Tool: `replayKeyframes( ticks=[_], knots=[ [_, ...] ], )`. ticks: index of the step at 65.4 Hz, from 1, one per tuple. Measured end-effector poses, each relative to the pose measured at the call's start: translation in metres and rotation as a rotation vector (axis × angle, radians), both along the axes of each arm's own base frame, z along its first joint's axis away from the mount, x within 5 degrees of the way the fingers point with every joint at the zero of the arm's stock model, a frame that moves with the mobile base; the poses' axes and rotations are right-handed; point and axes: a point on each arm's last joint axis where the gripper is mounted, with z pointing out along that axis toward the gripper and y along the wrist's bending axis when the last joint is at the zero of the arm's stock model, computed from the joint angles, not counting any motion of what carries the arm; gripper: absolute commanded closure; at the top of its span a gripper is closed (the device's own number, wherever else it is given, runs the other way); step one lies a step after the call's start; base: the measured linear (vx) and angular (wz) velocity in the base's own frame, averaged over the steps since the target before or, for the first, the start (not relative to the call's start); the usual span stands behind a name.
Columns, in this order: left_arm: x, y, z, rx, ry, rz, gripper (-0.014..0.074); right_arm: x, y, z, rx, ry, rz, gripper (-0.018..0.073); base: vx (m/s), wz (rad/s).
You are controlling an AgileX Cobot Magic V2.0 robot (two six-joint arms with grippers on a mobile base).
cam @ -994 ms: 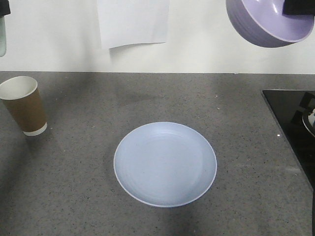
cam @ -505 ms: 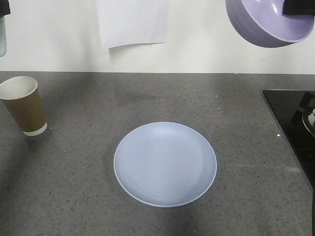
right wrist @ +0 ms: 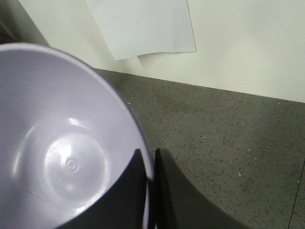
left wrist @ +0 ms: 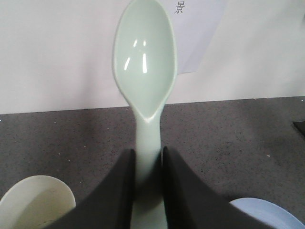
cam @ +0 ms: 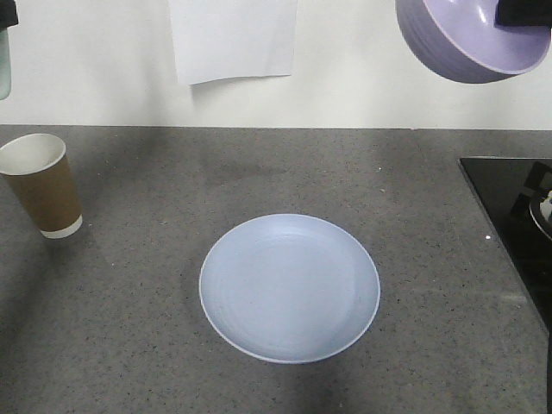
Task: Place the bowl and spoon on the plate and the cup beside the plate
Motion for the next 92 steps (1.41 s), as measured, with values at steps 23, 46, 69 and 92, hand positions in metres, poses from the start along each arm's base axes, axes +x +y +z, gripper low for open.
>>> replayKeyframes(
  ticks=[23,46,69,92],
  knots=[
    [0.0,0.0,0.0,0.0,0.0,0.0,0.0602,0.0,0.0,0.0,0.0,0.0,0.0,0.0564,0.0,0.0],
    [0.0,0.0,0.0,0.0,0.0,0.0,0.0602,0.0,0.0,0.0,0.0,0.0,0.0,0.0564,0.0,0.0],
    [0.0,0.0,0.0,0.0,0.0,0.0,0.0602,0.0,0.0,0.0,0.0,0.0,0.0,0.0564,0.0,0.0],
    [0.0,0.0,0.0,0.0,0.0,0.0,0.0602,0.0,0.0,0.0,0.0,0.0,0.0,0.0564,0.0,0.0]
  ],
)
